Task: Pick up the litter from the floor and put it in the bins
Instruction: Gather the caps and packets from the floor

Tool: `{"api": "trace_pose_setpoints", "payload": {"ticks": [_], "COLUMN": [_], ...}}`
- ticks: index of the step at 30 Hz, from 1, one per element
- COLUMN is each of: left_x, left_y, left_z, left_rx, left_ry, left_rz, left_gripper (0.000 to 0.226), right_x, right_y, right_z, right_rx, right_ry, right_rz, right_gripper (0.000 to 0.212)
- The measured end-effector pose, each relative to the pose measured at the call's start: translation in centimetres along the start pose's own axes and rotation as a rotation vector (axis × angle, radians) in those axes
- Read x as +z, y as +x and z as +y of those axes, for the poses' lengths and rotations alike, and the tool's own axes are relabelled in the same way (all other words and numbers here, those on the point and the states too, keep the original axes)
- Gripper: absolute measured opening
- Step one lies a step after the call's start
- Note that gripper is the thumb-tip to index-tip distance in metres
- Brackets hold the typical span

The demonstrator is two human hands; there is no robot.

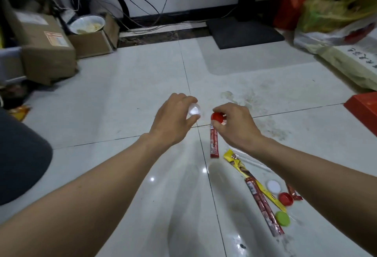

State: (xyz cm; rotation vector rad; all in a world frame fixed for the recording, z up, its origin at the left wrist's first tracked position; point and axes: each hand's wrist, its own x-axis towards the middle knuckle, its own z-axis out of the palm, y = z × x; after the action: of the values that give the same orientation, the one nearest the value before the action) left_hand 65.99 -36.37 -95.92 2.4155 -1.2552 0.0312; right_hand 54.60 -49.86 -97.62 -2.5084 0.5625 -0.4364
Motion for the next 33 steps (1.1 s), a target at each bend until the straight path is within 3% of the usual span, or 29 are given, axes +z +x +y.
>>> {"api": "trace_pose_setpoints", "payload": {"ticks": [7, 15, 25, 33], "left_x": [-1.9, -6.3, -13.6, -19.1], "left_y": [-2.6, -7.2, -14.0, -21.1], "left_z": [-1.4, -4.1, -7.5, -9.3], "left_rx": [-0.144, -0.215, -0.323, -0.416], "left_ry": [0.093, 0.1, 0.133, 0.244], "left_rz": [0.058, 0.072, 0.174, 0.229], "left_gripper": [0.034, 0.033, 0.033, 0.036], "right_x": [1.1, 3.4, 3.2, 6.7], "right_y": [2.6, 0.8, -0.4, -4.0], "right_z": [-1.4, -6.8, -16.8, -25.1], "right_rx": [-0.077, -0.035, -0.263, -0.469], "right_ry": [-0.016, 0.153, 0.136, 0.178], "right_rz": [-0.056, -0.063, -0.039, -0.156], "right_gripper": [0.023, 0.022, 0.029, 0.023]}}
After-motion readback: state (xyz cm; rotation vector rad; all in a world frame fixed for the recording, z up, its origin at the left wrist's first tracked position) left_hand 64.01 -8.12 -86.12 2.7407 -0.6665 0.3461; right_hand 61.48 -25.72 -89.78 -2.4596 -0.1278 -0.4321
